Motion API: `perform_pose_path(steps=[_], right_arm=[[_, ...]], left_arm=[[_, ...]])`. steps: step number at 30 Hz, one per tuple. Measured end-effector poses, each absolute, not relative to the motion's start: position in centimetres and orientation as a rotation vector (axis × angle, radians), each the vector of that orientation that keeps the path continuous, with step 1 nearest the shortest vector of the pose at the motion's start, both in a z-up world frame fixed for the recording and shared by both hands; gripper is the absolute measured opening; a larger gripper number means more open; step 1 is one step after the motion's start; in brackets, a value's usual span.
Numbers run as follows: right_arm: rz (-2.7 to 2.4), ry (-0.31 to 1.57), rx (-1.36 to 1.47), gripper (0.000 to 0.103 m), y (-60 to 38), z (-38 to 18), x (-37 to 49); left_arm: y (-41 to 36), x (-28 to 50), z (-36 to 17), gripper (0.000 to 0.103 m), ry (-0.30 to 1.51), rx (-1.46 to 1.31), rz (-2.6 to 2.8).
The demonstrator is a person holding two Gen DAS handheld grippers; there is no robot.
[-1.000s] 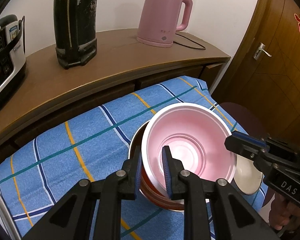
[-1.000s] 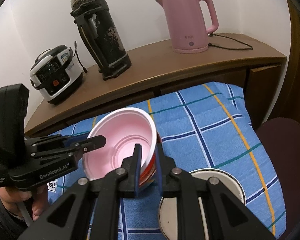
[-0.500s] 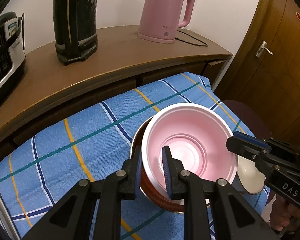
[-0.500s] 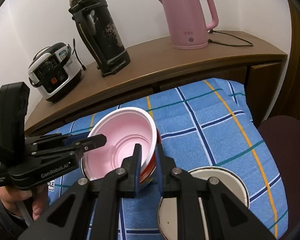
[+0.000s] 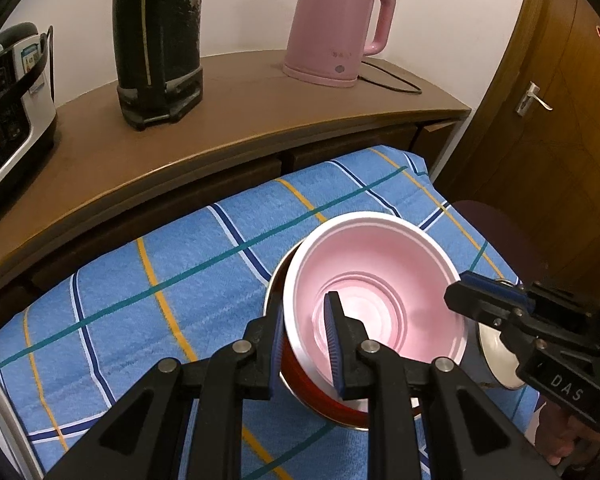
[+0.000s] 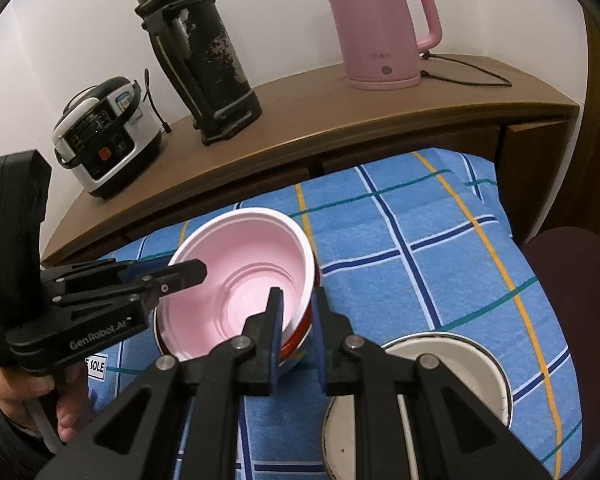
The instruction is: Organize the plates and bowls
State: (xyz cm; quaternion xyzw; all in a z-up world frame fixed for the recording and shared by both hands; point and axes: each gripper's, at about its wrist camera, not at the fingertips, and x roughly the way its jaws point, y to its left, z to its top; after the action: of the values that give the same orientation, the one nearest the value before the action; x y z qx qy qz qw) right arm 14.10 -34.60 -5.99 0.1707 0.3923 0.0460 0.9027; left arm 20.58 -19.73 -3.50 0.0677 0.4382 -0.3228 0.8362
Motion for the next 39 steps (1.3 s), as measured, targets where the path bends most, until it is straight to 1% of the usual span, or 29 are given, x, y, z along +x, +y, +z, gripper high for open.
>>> perform_pose_path(steps=[23,39], right_arm=[[0.079,0.809,0.321,0.015,-34.41,-6.15,14.08],[0.072,0.811,0.305,0.016,-34.19,-6.17,14.18]], left_arm=[[-20.14,20.44,-3.89,0.021,0.927,0.164,-0.685],[-20.25,20.22,-3.56,0.022,0.895,0.188,-0.675]])
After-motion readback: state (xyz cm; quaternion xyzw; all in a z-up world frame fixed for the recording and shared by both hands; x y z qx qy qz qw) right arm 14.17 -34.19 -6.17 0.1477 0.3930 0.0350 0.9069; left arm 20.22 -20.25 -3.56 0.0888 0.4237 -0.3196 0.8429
